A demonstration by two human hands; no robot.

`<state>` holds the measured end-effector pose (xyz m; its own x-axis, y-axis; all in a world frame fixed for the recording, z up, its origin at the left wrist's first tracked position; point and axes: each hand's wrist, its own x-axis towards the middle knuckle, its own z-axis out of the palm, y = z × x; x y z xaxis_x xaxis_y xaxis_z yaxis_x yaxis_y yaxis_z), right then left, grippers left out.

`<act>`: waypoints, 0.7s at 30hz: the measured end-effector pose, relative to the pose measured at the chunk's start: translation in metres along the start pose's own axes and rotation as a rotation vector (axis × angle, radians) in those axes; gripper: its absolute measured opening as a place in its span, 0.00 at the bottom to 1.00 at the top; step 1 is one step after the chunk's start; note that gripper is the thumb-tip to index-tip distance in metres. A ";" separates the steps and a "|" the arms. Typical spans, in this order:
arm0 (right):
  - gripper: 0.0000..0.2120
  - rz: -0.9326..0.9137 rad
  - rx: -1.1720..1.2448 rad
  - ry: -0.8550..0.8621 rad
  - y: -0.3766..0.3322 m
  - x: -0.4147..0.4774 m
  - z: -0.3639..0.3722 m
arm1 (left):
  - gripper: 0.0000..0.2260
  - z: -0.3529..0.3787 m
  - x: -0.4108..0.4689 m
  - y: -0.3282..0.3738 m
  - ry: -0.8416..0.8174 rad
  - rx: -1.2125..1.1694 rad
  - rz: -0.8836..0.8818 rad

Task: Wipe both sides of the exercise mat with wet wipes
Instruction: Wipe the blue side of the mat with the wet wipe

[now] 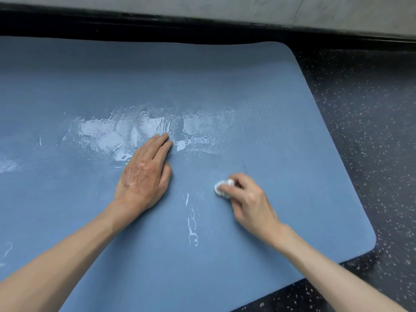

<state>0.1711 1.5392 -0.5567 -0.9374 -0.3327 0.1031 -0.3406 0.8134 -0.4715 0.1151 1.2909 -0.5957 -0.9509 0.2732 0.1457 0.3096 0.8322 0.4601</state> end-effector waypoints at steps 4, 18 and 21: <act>0.12 0.017 -0.028 0.019 -0.014 -0.021 0.004 | 0.24 -0.002 0.001 -0.001 0.000 -0.013 0.001; 0.09 -0.013 0.025 -0.131 -0.042 -0.116 -0.008 | 0.23 0.000 0.003 -0.003 0.017 -0.002 0.021; 0.09 -0.021 0.008 -0.227 -0.048 -0.147 -0.024 | 0.23 0.002 0.002 -0.002 0.016 -0.008 0.030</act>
<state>0.3238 1.5604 -0.5286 -0.8894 -0.4490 -0.0859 -0.3585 0.8016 -0.4784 0.1127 1.2905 -0.5985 -0.9411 0.2905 0.1731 0.3381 0.8200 0.4618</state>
